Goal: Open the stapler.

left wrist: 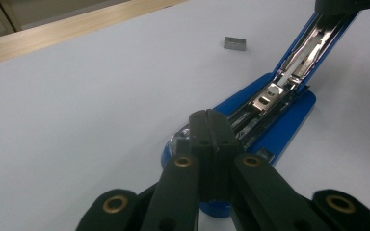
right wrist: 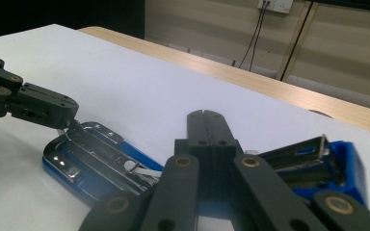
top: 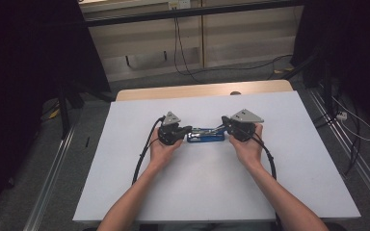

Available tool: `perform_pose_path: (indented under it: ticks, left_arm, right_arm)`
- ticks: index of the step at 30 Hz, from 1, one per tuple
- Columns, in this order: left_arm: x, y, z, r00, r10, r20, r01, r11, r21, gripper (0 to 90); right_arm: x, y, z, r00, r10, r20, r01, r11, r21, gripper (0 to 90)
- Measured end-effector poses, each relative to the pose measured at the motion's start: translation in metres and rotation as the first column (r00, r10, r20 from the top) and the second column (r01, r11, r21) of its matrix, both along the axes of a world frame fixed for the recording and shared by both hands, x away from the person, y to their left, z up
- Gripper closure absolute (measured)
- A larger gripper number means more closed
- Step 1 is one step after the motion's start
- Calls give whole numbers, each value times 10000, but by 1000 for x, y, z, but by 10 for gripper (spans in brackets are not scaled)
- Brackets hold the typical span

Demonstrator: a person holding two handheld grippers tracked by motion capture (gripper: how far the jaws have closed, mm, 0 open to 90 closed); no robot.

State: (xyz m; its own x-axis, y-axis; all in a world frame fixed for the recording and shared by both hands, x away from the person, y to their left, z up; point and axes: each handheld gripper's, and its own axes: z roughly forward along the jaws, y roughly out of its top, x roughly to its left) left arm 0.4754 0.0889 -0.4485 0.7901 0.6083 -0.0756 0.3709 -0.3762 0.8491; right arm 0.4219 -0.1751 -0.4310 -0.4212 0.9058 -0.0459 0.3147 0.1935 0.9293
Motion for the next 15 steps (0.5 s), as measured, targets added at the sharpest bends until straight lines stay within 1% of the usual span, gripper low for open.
perform_pose_path:
  ticks: [2,6,10,15]
  left_arm:
    - [0,0,0,10000,-7,6,7,10000,-13,900]
    - [0,0,0,10000,-8,2,8,10000,3,900]
    - [0,0,0,10000,-20,30,20,10000,35,900]
    - [0,0,0,10000,-7,7,7,10000,-26,900]
  right_arm:
    - [0,-2,2,10000,-48,48,48,9999,-103,900]
    - [-2,-8,3,9998,-177,-1,177,9997,-148,900]
    - [-4,-17,1,9994,-334,-32,333,9994,-123,900]
    - [-6,-27,0,9990,-423,-160,422,9991,-74,900]
